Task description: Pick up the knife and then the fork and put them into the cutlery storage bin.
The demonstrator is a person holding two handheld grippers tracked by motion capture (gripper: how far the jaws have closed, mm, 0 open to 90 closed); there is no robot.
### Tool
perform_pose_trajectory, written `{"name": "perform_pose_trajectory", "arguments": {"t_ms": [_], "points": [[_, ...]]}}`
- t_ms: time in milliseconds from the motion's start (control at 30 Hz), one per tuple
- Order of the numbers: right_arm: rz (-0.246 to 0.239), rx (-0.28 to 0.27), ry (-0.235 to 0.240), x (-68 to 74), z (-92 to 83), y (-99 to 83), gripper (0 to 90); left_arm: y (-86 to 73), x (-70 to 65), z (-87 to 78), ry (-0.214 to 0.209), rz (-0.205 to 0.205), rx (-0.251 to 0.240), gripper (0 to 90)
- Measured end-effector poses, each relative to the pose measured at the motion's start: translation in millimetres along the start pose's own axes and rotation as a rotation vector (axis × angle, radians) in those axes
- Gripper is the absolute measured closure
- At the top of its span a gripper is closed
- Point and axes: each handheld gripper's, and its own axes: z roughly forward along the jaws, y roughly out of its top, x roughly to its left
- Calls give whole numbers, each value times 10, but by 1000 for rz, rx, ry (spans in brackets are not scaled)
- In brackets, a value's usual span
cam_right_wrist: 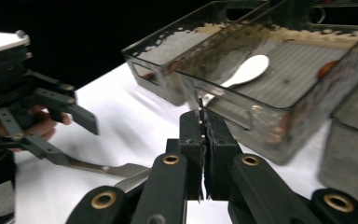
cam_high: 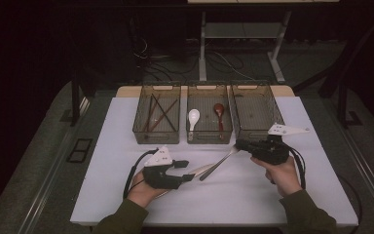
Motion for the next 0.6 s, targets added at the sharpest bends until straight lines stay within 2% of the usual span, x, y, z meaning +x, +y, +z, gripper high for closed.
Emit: {"name": "perform_pose_trajectory", "arguments": {"t_ms": [100, 167, 267, 367, 467, 600], "points": [[-5, 3, -25, -49, -54, 21, 871, -140, 18, -83, 4, -14, 6, 393], [-3, 4, -37, -74, -90, 43, 871, -218, 27, -121, 33, -13, 26, 337], [-1, 1, -51, -117, -147, 91, 871, -291, 47, -191, 49, -32, 29, 259], [-2, -2, -71, -179, -206, 147, 871, -335, 81, -230, 77, -33, 34, 183], [12, -11, -90, -257, -278, 209, 871, -354, 105, -244, 100, -64, 24, 115], [33, -34, -115, -374, -377, 298, 871, -354, 110, -241, 121, -81, 16, 10]]}}
